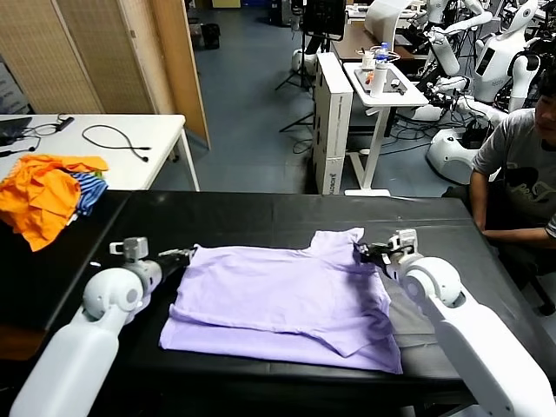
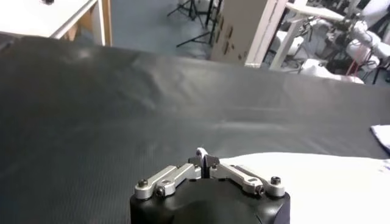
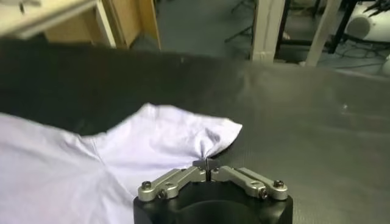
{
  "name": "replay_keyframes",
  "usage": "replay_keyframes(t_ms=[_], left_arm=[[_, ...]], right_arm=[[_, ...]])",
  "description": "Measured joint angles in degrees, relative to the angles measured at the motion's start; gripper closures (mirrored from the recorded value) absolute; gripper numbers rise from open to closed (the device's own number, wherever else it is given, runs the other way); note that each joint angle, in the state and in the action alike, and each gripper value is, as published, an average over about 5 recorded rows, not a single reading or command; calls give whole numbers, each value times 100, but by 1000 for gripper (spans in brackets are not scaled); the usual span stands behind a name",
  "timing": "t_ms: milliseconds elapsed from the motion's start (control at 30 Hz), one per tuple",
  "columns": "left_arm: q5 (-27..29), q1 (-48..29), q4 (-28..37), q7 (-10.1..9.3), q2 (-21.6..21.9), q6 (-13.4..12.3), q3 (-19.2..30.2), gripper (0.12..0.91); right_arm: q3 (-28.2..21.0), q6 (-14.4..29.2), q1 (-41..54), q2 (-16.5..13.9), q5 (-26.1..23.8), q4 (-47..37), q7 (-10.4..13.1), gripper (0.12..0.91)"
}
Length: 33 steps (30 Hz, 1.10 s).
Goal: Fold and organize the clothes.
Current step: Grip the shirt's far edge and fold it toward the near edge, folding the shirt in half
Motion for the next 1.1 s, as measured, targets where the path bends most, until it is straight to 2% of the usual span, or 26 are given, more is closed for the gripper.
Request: replay_keyframes(t_ms=[267,467,667,1100], left_arm=[[-147,477,-692,-8,181,-11,-408,841],[-148,836,-1112,42,320,-14,-749,841],[-84,1175,-1276,112,380,-15,-987,848],[55,1623,-1468,171,369,-19,-1151,850]], right_arm=[[505,-4,-556,-321,104,752,-106,885],[935,-22,-1090,-526,109,996,-201,885],[1310,-11,-1614,-625,100,1121,-283,885],[1934,-112,-2632,-854,76,1611,-265,885]])
